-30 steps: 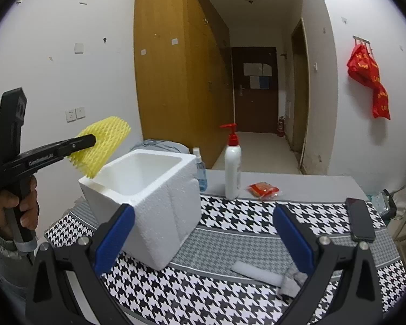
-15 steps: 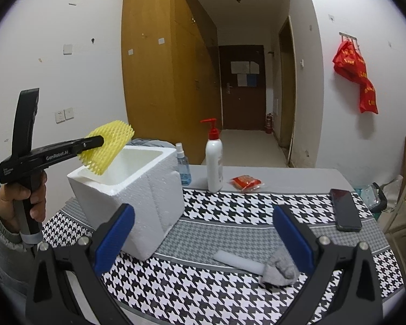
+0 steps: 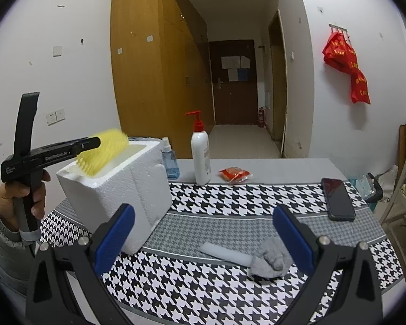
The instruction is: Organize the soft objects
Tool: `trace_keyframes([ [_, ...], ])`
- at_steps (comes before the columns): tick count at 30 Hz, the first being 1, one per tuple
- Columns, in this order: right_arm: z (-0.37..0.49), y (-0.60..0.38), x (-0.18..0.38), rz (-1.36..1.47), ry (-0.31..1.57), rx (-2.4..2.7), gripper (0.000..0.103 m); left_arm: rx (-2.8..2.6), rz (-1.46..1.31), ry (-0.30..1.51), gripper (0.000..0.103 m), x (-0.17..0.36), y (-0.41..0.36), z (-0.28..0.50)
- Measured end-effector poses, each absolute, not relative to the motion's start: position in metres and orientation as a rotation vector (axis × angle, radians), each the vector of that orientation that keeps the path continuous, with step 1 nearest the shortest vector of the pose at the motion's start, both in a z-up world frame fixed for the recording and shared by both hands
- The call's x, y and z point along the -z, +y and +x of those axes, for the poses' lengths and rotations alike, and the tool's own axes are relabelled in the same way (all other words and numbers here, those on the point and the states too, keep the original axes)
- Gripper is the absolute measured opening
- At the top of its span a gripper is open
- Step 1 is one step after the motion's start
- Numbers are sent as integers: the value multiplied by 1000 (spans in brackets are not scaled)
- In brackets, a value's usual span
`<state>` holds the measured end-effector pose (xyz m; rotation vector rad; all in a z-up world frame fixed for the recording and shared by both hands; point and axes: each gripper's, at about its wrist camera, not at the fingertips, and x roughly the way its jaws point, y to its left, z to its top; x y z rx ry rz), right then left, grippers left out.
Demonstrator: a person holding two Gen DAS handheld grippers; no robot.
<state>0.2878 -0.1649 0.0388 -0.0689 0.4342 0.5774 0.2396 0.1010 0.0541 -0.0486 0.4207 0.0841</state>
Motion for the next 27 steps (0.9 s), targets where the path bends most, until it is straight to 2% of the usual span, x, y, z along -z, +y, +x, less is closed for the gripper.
trace_keyframes([
  [2,289,-166,-37,-64,440,-575,103,-87,-43,408,80,-55,99,238],
  [4,289,-167,-35,-65,446,-571,103,-82,-48,400,93,-56,97,236],
  [6,289,-169,-34,-66,449,-571,103,-81,-44,377,100,-57,93,231],
  [27,280,-194,-42,-75,412,-566,103,-64,-9,258,102,-81,48,183],
])
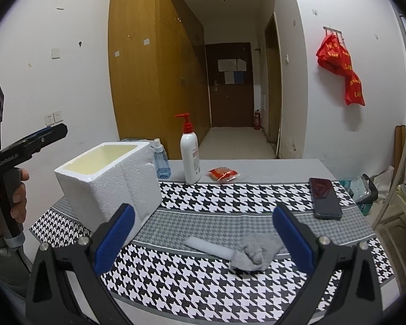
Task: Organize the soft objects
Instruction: 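Open the left tool to drop the yellow net into the box, then move both tools away from the box toward the grey sock and foam tube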
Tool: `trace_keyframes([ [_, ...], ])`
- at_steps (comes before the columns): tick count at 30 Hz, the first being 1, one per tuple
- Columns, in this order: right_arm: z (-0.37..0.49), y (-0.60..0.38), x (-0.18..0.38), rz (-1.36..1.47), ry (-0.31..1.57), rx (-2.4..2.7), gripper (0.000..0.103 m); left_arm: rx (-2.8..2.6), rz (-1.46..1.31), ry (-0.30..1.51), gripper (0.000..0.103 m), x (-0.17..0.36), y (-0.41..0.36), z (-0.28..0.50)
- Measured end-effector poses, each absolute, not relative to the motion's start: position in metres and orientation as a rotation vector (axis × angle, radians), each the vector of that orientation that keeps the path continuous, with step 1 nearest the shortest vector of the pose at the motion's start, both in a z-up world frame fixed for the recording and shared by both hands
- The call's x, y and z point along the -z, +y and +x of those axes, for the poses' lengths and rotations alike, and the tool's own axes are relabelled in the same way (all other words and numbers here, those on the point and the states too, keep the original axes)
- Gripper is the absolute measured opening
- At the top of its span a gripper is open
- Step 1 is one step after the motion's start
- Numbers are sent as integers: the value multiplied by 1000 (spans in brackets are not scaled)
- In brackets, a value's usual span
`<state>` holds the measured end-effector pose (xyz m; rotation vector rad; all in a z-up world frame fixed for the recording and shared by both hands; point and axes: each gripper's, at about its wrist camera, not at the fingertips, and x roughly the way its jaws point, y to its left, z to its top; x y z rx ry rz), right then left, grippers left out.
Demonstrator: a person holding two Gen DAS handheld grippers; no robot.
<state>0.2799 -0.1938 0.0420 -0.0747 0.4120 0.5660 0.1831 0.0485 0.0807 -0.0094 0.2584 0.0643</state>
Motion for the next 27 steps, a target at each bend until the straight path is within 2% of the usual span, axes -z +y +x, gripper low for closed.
trace_keyframes([
  [27,267,-224,-36,-74,400,-548,103,67,27,263,102,-57,-9,164],
])
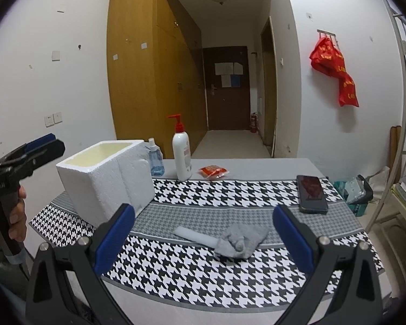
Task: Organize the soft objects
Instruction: 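Move both tools away from the box toward the grey sock and foam tube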
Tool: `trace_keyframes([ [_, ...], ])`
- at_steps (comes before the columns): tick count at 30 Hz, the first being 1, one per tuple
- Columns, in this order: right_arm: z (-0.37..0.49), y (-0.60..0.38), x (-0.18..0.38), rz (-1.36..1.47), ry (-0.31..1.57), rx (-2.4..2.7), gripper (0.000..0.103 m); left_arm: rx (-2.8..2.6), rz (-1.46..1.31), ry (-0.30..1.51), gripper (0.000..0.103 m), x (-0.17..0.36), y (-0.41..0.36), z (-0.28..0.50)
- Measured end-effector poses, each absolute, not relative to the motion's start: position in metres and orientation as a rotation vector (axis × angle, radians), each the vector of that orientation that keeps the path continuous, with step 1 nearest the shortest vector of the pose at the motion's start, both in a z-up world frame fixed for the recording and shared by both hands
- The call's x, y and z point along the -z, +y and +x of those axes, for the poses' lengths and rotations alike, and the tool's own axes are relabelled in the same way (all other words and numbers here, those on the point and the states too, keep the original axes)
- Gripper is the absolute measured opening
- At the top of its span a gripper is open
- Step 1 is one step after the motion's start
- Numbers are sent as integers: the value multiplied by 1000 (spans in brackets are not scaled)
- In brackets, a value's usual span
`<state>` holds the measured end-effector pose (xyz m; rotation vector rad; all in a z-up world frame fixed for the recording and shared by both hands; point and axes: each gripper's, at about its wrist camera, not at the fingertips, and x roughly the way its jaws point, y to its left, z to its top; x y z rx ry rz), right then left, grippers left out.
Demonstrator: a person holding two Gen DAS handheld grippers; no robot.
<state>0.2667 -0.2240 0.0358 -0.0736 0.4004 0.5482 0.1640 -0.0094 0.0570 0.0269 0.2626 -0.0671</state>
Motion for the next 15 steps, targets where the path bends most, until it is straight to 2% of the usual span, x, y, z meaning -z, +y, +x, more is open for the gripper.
trace_keyframes([
  [15,265,-237,-15,-59,440,-520,103,160,18,300,102,-31,-31,165],
])
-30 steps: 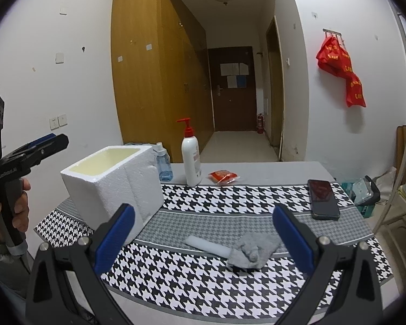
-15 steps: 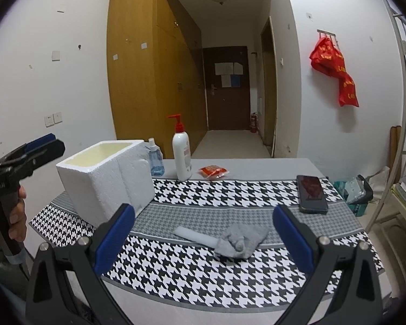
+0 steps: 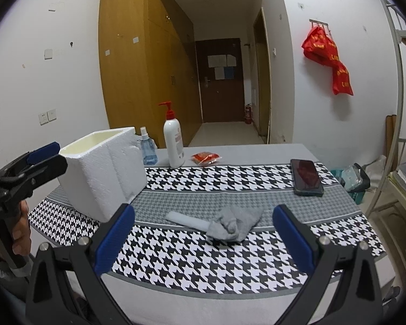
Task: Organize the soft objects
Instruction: 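Move both tools away from the box toward the grey sock and foam tube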
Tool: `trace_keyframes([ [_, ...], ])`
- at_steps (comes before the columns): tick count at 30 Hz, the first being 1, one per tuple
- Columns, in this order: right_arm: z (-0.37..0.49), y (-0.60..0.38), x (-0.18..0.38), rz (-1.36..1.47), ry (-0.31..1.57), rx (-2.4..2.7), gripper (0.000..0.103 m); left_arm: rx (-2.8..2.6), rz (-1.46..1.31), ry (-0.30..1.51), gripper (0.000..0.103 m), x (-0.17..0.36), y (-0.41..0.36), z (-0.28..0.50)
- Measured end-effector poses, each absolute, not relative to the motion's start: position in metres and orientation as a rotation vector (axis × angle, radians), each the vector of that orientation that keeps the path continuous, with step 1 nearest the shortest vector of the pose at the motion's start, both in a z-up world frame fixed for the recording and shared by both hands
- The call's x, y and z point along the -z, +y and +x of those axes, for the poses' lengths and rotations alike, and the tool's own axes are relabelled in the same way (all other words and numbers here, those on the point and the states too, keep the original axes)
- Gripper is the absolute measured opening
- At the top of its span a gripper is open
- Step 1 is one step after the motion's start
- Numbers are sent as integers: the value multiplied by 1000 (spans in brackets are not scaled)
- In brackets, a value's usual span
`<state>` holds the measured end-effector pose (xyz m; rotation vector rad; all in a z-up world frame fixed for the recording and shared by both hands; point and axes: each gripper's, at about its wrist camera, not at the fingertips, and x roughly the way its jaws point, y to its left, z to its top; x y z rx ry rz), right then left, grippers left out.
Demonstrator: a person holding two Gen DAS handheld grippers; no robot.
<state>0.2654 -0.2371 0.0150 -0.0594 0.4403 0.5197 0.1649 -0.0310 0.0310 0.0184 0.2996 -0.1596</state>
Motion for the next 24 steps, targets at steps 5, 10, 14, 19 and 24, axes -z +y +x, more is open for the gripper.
trace_keyframes([
  [5,267,-241,-10,-56,454,-512,103,183,20,309,102,-26,-40,167],
  [10,267,-243,-4,-77,461,-480,103,206,29,310,102,-20,-49,169],
  [14,268,-247,1,-78,469,-475,103,217,27,327,102,-14,-54,173],
  [19,273,-253,8,-70,485,-459,103,220,11,364,102,-3,-57,182],
  [24,280,-256,16,-63,501,-466,103,215,12,399,102,5,-62,191],
])
